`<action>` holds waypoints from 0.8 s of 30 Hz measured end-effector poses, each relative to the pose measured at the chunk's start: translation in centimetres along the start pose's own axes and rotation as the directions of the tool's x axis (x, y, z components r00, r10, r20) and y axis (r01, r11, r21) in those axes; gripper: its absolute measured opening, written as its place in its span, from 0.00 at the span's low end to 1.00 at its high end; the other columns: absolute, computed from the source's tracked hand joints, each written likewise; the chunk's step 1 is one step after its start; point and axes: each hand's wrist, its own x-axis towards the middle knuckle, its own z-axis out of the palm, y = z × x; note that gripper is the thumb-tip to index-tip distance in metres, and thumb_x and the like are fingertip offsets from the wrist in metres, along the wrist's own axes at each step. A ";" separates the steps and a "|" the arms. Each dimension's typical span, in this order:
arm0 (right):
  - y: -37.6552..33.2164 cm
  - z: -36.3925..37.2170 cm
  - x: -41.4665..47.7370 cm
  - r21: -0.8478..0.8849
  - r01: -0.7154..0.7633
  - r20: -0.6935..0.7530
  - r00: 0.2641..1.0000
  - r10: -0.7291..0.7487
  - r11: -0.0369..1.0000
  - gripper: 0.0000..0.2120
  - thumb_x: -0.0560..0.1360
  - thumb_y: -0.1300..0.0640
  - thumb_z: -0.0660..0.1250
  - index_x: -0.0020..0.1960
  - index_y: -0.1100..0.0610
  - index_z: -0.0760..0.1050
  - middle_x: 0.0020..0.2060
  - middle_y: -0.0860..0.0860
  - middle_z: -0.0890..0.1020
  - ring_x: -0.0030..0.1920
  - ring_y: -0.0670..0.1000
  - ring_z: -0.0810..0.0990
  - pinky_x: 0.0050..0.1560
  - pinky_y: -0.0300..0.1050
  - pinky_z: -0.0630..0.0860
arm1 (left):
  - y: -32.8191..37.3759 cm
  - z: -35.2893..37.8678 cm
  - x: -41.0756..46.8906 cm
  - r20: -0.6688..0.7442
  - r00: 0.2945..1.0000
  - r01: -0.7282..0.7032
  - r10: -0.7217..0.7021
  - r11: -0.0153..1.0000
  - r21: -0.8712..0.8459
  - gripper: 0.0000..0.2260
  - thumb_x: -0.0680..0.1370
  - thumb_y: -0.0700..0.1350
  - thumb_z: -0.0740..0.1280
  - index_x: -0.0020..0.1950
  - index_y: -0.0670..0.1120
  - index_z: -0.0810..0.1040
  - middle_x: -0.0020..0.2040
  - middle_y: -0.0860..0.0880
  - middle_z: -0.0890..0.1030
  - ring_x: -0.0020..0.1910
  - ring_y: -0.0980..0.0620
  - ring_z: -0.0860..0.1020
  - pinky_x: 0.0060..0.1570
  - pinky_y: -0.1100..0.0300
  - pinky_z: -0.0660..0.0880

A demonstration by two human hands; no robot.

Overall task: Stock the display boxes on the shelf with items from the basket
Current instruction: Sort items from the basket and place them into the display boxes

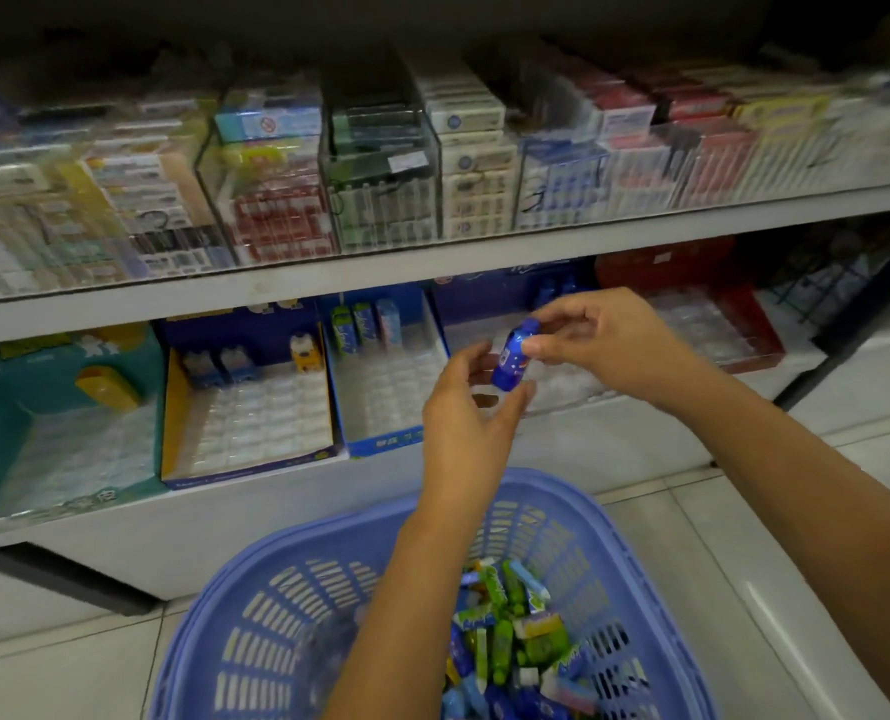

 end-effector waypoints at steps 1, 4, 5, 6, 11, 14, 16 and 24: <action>1.1 -0.8 0.9 -0.054 -0.006 -0.064 0.998 0.002 0.998 0.06 0.70 0.57 0.74 0.46 0.50 0.80 0.38 0.46 0.84 0.40 0.45 0.82 0.42 0.30 0.76 | -0.3 0.8 0.5 0.081 0.997 0.005 -0.012 0.996 0.091 0.22 0.76 0.51 0.69 0.69 0.52 0.68 0.63 0.56 0.75 0.57 0.58 0.75 0.52 0.67 0.74; 4.2 -2.8 3.9 -0.204 -0.060 -0.213 0.977 0.016 0.977 0.11 0.72 0.60 0.71 0.55 0.59 0.80 0.46 0.55 0.83 0.45 0.49 0.80 0.37 0.20 0.69 | -1.5 3.0 1.2 0.362 0.931 -0.110 -0.049 0.908 0.405 0.29 0.80 0.52 0.63 0.77 0.46 0.56 0.77 0.47 0.60 0.75 0.50 0.58 0.69 0.62 0.59; 5.1 -3.1 4.8 -0.249 -0.076 -0.213 0.977 0.021 0.965 0.13 0.73 0.61 0.70 0.57 0.61 0.78 0.50 0.56 0.82 0.47 0.50 0.79 0.37 0.20 0.67 | -1.9 3.5 1.1 0.423 0.903 -0.159 -0.078 0.853 0.497 0.30 0.80 0.52 0.61 0.78 0.45 0.54 0.78 0.47 0.55 0.77 0.50 0.53 0.72 0.61 0.52; 5.9 -3.3 5.6 -0.300 -0.083 -0.202 0.979 0.022 0.950 0.14 0.74 0.60 0.69 0.59 0.60 0.78 0.53 0.57 0.82 0.48 0.49 0.77 0.38 0.21 0.66 | -2.4 3.8 1.1 0.458 0.883 -0.196 -0.106 0.803 0.563 0.30 0.81 0.52 0.60 0.78 0.44 0.52 0.79 0.47 0.52 0.77 0.50 0.49 0.73 0.60 0.48; 8.3 -3.6 7.9 -0.452 -0.064 -0.100 0.995 0.020 0.890 0.16 0.74 0.59 0.69 0.61 0.60 0.77 0.57 0.59 0.79 0.56 0.56 0.76 0.53 0.35 0.68 | -4.0 3.8 1.1 0.498 0.866 -0.324 -0.051 0.701 0.635 0.30 0.81 0.50 0.60 0.78 0.45 0.48 0.79 0.48 0.48 0.77 0.51 0.49 0.74 0.61 0.42; 8.6 -3.5 8.4 -0.560 -0.012 -0.029 1.000 -0.005 0.828 0.16 0.75 0.59 0.68 0.62 0.61 0.77 0.58 0.61 0.77 0.60 0.61 0.74 0.62 0.44 0.68 | -4.3 3.7 1.1 0.509 0.860 -0.354 -0.033 0.679 0.643 0.31 0.81 0.49 0.60 0.79 0.45 0.47 0.79 0.48 0.47 0.77 0.52 0.49 0.74 0.62 0.41; 8.6 -3.2 8.5 -0.575 -0.003 -0.016 1.000 -0.007 0.818 0.17 0.75 0.59 0.68 0.63 0.61 0.76 0.59 0.61 0.77 0.60 0.61 0.73 0.64 0.46 0.67 | -4.3 3.8 1.0 0.512 0.858 -0.355 -0.039 0.674 0.648 0.31 0.81 0.49 0.60 0.79 0.45 0.46 0.79 0.48 0.46 0.77 0.52 0.48 0.74 0.62 0.40; 7.5 -3.8 9.3 -0.715 -0.007 0.074 0.994 0.085 0.700 0.19 0.73 0.53 0.70 0.60 0.64 0.77 0.59 0.60 0.77 0.59 0.60 0.74 0.62 0.49 0.69 | -4.4 3.9 1.1 0.531 0.844 -0.363 -0.071 0.653 0.665 0.32 0.81 0.48 0.59 0.78 0.44 0.45 0.79 0.47 0.45 0.78 0.51 0.47 0.74 0.61 0.40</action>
